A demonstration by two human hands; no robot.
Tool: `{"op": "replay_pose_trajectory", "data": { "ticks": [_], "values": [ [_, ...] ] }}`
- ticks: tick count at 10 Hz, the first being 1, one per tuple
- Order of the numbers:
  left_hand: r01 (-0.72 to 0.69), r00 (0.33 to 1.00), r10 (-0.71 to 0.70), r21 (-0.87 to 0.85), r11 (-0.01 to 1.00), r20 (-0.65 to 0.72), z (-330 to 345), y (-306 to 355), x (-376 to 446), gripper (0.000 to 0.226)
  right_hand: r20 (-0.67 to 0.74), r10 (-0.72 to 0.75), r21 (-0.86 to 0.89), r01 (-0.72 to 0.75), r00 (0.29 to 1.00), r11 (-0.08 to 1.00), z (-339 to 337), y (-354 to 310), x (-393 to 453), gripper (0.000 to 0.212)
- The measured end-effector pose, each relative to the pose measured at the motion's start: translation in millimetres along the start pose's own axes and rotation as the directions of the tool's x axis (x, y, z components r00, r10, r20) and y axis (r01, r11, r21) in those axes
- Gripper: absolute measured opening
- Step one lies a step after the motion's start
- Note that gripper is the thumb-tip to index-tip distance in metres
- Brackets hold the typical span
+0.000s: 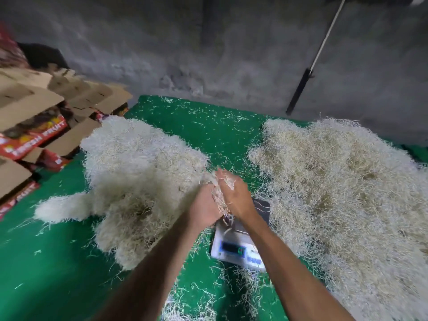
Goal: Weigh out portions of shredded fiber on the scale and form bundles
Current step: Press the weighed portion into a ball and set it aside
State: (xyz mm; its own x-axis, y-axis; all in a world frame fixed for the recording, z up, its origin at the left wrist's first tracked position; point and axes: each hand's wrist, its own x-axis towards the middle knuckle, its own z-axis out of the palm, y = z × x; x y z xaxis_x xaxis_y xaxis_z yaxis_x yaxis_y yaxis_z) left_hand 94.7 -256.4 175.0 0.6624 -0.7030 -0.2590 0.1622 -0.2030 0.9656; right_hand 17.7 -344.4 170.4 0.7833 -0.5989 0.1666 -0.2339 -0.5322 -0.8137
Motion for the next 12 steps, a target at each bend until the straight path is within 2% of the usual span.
{"op": "replay_pose_trajectory", "data": {
  "ticks": [1,2,3,4,5,6,7,8,9,10,11,12],
  "values": [
    [0.013,0.993,-0.055,-0.361,0.932,-0.107,-29.6,-4.5,-18.0,0.042,-0.043,-0.221,-0.015,0.220,0.974,0.975,36.8,-9.1,-24.3,0.038],
    [-0.112,0.971,0.175,0.337,0.935,-0.164,-48.1,-23.1,-42.2,0.032,-0.148,-0.326,-0.094,0.315,0.934,0.945,67.1,-29.0,-34.2,0.037],
    [-0.016,0.999,0.003,0.374,0.927,0.035,-57.7,-21.8,-35.9,0.093,-0.228,-0.183,-0.113,0.160,0.956,0.981,67.5,-24.4,-22.6,0.038],
    [0.357,0.887,-0.301,-0.105,0.928,0.351,-62.5,-19.1,-28.7,0.092,-0.106,0.127,-0.086,-0.136,0.986,0.987,65.5,-8.5,-9.2,0.035],
    [0.133,0.990,-0.143,0.266,0.955,0.018,-62.2,-43.6,-21.2,0.060,-0.060,0.298,0.053,-0.295,0.953,0.954,71.3,3.2,3.7,0.045],
    [-0.058,0.989,0.113,0.444,0.894,-0.097,-71.8,-50.2,-6.7,0.042,-0.067,0.366,0.169,-0.351,0.928,0.921,85.9,1.5,14.4,0.054],
    [-0.022,0.992,0.062,0.333,0.943,-0.110,-74.7,-49.1,3.8,0.041,-0.095,0.413,0.286,-0.372,0.906,0.883,110.3,-6.8,32.4,0.055],
    [0.179,0.981,-0.189,-0.191,0.965,-0.036,-70.6,-32.1,12.0,0.032,-0.120,0.514,0.497,-0.397,0.849,0.772,136.5,-22.0,49.9,0.048],
    [0.241,0.965,-0.261,-0.463,0.853,0.020,-73.2,-16.7,30.3,0.026,-0.227,0.400,0.458,-0.265,0.888,0.849,142.8,-31.6,57.8,0.041],
    [0.147,0.972,-0.224,-0.574,0.806,-0.066,-75.3,-0.7,43.6,0.032,-0.094,0.171,0.332,-0.131,0.981,0.934,128.4,-33.5,59.2,0.036],
    [0.095,0.964,-0.185,-0.405,0.909,-0.190,-70.4,1.5,53.7,0.025,-0.040,0.148,0.252,-0.134,0.988,0.958,116.1,-23.5,51.8,0.056],
    [0.137,0.951,-0.219,-0.340,0.930,-0.216,-61.7,-10.3,55.2,0.029,0.031,0.007,0.166,-0.012,0.999,0.986,110.3,-6.1,26.7,0.058]
  ]
}}
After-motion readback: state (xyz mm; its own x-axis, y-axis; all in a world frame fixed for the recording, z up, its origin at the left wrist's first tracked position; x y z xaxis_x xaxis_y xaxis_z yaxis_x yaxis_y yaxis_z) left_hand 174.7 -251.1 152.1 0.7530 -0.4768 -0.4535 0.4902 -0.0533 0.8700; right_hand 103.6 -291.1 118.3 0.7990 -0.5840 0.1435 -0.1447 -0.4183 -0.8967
